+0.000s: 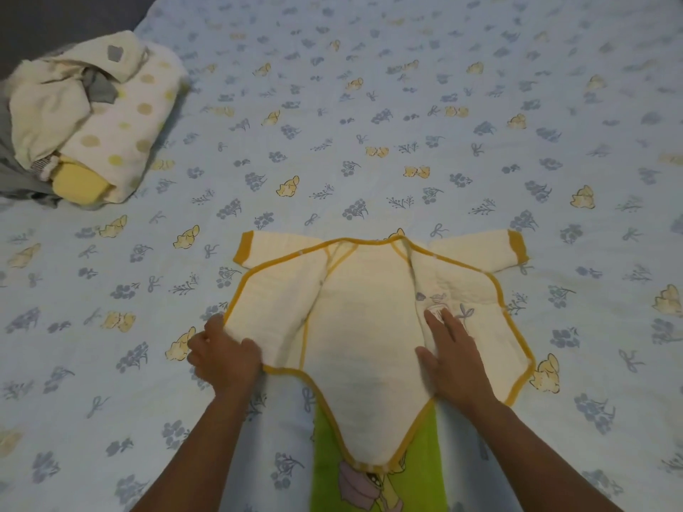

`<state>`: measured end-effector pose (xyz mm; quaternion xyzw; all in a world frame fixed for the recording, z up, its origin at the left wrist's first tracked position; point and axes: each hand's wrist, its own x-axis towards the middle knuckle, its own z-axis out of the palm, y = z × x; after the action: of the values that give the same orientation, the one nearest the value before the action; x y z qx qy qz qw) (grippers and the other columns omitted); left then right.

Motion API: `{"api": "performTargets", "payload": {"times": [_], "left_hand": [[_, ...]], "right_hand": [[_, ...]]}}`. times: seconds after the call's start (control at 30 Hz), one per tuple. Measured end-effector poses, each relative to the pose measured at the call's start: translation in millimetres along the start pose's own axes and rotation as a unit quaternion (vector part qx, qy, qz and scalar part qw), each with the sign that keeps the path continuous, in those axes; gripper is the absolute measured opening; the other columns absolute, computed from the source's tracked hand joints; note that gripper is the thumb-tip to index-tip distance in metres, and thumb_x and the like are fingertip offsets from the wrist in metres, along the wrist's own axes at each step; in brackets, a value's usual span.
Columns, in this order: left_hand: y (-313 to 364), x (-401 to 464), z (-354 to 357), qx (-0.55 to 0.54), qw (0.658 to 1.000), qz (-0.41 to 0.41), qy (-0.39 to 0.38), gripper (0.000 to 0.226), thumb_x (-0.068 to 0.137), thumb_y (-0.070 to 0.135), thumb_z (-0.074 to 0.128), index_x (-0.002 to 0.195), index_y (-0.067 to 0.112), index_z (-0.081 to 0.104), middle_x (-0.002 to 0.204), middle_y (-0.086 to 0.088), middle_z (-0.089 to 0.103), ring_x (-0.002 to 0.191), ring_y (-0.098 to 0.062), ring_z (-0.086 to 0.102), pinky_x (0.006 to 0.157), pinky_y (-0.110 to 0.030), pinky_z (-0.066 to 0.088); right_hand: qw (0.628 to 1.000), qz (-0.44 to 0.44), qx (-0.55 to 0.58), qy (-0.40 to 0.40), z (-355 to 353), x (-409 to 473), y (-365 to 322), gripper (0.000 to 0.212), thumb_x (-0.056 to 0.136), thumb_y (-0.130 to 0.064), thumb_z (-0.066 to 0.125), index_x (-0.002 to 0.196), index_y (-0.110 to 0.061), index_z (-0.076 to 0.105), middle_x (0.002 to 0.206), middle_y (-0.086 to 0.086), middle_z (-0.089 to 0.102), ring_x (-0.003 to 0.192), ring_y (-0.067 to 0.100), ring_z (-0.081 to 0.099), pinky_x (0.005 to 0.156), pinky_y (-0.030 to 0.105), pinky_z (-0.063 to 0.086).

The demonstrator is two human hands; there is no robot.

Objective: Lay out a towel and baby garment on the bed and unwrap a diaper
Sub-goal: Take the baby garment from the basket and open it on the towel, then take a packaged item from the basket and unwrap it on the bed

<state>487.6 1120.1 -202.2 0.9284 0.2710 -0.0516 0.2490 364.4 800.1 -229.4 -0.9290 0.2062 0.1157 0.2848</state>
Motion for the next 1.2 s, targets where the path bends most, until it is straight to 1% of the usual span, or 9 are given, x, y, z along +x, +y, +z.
{"api": "performTargets", "payload": {"times": [0.1,0.17,0.27,0.33,0.53,0.77,0.9,1.0,1.2], "left_hand": [[27.0,-6.9,-20.6,0.088,0.990,0.083,-0.068,0.061,0.083,0.034,0.066,0.139,0.022,0.046,0.146,-0.015,0.035,0.133,-0.041,0.032,0.106,-0.055,0.030],[54.9,-10.6,-39.3,0.133,0.971,0.138,-0.142,0.064,0.089,0.050,0.056,0.145,0.023,0.040,0.152,-0.012,0.036,0.138,-0.036,0.033,0.110,-0.050,0.029],[104.7,-28.5,-79.6,0.104,0.946,0.210,-0.224,0.064,0.094,0.057,0.044,0.147,0.021,0.039,0.149,-0.009,0.045,0.136,-0.029,0.043,0.111,-0.043,0.035],[141.2,-49.1,-117.1,0.122,0.934,0.258,-0.216,0.062,0.094,0.060,0.040,0.143,0.022,0.046,0.147,-0.007,0.049,0.133,-0.028,0.047,0.109,-0.043,0.038],[260.6,-138.8,-256.1,0.093,0.929,0.323,-0.156,0.060,0.093,0.062,0.040,0.136,0.022,0.054,0.141,-0.004,0.056,0.127,-0.025,0.052,0.103,-0.038,0.041],[382.9,-280.0,-410.2,0.063,0.911,0.391,-0.113,0.059,0.094,0.060,0.040,0.136,0.022,0.055,0.139,-0.003,0.057,0.123,-0.024,0.056,0.100,-0.038,0.045],[433.8,-348.3,-484.4,0.037,0.896,0.431,-0.099,0.057,0.095,0.059,0.039,0.135,0.021,0.056,0.138,-0.004,0.059,0.121,-0.026,0.056,0.099,-0.039,0.045],[458.9,-395.4,-522.8,0.028,0.877,0.468,-0.105,0.056,0.096,0.057,0.039,0.134,0.021,0.056,0.137,-0.007,0.059,0.121,-0.028,0.056,0.097,-0.040,0.044],[483.8,-486.8,-551.6,-0.026,0.826,0.547,-0.130,0.051,0.096,0.053,0.042,0.131,0.020,0.058,0.135,-0.007,0.060,0.118,-0.026,0.057,0.094,-0.039,0.044]], "right_hand": [[0.996,0.033,0.029,-0.072,-27.5,9.4,-14.2,0.062,0.095,-0.045,0.046,0.150,-0.021,0.028,0.160,0.005,0.021,0.147,0.022,0.018,0.118,0.039,0.018],[0.990,0.070,0.059,-0.105,-58.5,11.0,-30.4,0.062,0.096,-0.047,0.043,0.149,-0.017,0.030,0.157,0.006,0.029,0.144,0.023,0.027,0.115,0.035,0.021],[0.989,0.067,0.072,-0.110,-123.0,-0.8,-57.6,0.058,0.097,-0.048,0.040,0.145,-0.016,0.037,0.153,0.006,0.038,0.138,0.024,0.038,0.109,0.031,0.028],[0.992,0.055,0.077,-0.088,-180.4,-14.4,-78.6,0.059,0.096,-0.049,0.041,0.145,-0.017,0.038,0.152,0.005,0.040,0.136,0.022,0.041,0.107,0.029,0.030],[0.998,-0.001,0.060,0.032,-384.8,-85.0,-139.0,0.059,0.096,-0.052,0.041,0.144,-0.018,0.039,0.152,0.006,0.040,0.135,0.024,0.042,0.108,0.037,0.034],[0.986,-0.034,0.087,0.139,-581.9,-203.2,-166.3,0.059,0.096,-0.051,0.040,0.146,-0.020,0.036,0.153,0.005,0.037,0.137,0.026,0.039,0.108,0.038,0.035],[0.975,-0.027,0.097,0.200,-666.7,-267.0,-163.7,0.058,0.096,-0.050,0.042,0.144,-0.020,0.039,0.152,0.006,0.039,0.135,0.027,0.041,0.110,0.039,0.035],[0.963,-0.019,0.106,0.247,-717.5,-313.8,-158.3,0.058,0.095,-0.051,0.042,0.142,-0.018,0.043,0.148,0.006,0.045,0.132,0.027,0.046,0.105,0.039,0.040],[0.941,0.002,0.126,0.316,-776.1,-403.7,-124.5,0.060,0.093,-0.053,0.042,0.142,-0.017,0.044,0.148,0.007,0.045,0.132,0.026,0.045,0.105,0.039,0.040]]}}
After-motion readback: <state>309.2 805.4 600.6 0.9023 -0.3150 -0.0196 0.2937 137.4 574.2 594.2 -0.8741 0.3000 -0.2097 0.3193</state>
